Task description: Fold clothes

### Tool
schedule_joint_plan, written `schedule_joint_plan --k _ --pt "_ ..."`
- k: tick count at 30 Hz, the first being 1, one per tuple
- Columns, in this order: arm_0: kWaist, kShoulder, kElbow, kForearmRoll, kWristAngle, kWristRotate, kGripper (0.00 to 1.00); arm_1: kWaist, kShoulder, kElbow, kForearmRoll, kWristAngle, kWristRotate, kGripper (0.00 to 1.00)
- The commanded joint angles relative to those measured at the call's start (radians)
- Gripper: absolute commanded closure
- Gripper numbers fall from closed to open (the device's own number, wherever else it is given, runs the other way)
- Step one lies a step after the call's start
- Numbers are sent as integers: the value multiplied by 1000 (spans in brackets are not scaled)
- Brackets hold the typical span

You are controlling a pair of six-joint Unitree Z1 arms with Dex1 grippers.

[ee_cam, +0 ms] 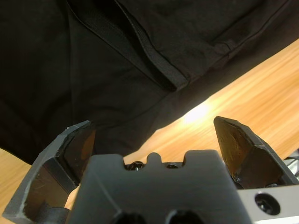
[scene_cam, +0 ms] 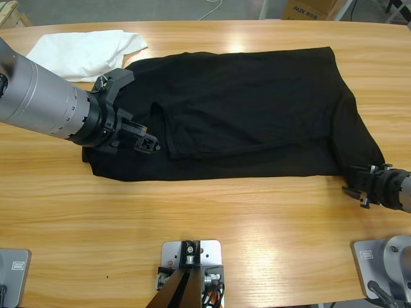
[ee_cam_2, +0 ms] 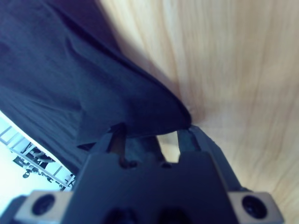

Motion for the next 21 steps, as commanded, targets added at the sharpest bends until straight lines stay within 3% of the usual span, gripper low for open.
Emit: schedule_joint_plan --k 1,14,21 --pt "14 39 28 -13 12 11 13 20 81 33 4 -18 9 690" --pt "14 23 55 -29 7 10 13 32 10 -5 66 -108 -237 1000" --pt "14 18 67 -29 6 10 13 -3 37 -65 6 -128 -426 1000"
